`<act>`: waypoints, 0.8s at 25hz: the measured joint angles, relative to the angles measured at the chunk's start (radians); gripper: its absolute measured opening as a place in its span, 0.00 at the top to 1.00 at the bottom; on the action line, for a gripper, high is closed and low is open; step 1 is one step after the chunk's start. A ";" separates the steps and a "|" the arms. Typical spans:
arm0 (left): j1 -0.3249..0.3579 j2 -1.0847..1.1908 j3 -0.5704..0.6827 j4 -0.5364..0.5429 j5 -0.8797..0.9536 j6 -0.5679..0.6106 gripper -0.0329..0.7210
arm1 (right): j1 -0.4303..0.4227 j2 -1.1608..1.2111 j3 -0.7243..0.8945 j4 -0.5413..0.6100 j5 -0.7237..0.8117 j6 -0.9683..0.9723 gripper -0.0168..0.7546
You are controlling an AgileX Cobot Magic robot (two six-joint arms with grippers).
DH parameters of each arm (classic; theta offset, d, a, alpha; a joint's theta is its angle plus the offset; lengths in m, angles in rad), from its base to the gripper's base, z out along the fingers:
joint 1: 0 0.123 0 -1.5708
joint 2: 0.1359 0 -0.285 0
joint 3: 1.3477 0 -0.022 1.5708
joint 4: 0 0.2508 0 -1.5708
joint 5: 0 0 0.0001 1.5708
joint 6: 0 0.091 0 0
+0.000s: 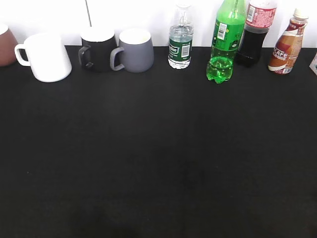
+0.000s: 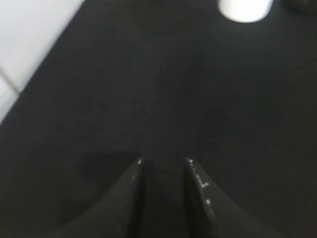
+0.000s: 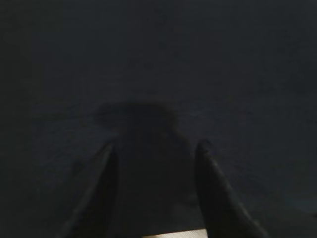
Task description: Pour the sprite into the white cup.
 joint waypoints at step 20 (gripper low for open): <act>-0.067 -0.068 0.000 0.000 0.000 0.000 0.68 | -0.005 -0.002 0.000 0.000 -0.001 0.000 0.49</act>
